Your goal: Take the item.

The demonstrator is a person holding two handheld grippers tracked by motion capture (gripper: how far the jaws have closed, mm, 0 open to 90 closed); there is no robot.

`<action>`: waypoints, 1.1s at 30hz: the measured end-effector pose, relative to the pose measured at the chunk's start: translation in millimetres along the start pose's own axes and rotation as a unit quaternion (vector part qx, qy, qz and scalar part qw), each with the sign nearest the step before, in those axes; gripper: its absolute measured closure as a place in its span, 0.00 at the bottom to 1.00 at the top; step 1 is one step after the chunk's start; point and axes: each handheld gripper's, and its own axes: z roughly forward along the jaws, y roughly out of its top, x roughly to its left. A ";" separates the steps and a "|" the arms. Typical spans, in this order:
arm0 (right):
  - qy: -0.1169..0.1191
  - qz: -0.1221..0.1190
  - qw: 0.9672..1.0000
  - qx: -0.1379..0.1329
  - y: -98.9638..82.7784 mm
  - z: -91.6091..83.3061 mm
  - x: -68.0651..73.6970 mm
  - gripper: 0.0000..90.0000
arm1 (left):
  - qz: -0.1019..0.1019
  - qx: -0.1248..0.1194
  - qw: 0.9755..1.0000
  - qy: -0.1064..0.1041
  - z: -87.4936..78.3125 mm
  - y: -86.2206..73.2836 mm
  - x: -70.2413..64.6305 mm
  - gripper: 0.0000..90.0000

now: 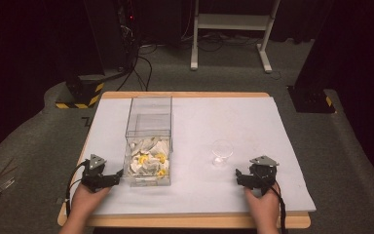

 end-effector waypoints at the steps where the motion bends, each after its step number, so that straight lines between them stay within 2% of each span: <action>1: 0.011 0.009 1.000 0.004 0.8 0.7 -3.2 0.08 | 0.000 0.000 1.000 0.001 0.0 -0.1 -0.3 0.18; 3: 0.004 0.003 1.000 0.003 0.5 0.6 -1.0 0.08 | 0.000 0.000 1.000 0.000 0.0 -0.1 -0.2 0.18; 22: 0.009 0.006 1.000 0.003 0.3 0.7 -2.5 0.08 | 0.001 0.002 1.000 -0.001 -0.1 0.4 1.1 0.18; 29: 0.002 0.001 1.000 0.001 0.6 0.2 -0.4 0.09 | 0.001 0.003 1.000 -0.001 -0.1 0.5 1.0 0.18; 33: 0.002 0.012 1.000 0.001 1.9 -2.2 -3.9 0.12 | 0.000 0.003 1.000 -0.001 0.2 0.7 1.0 0.18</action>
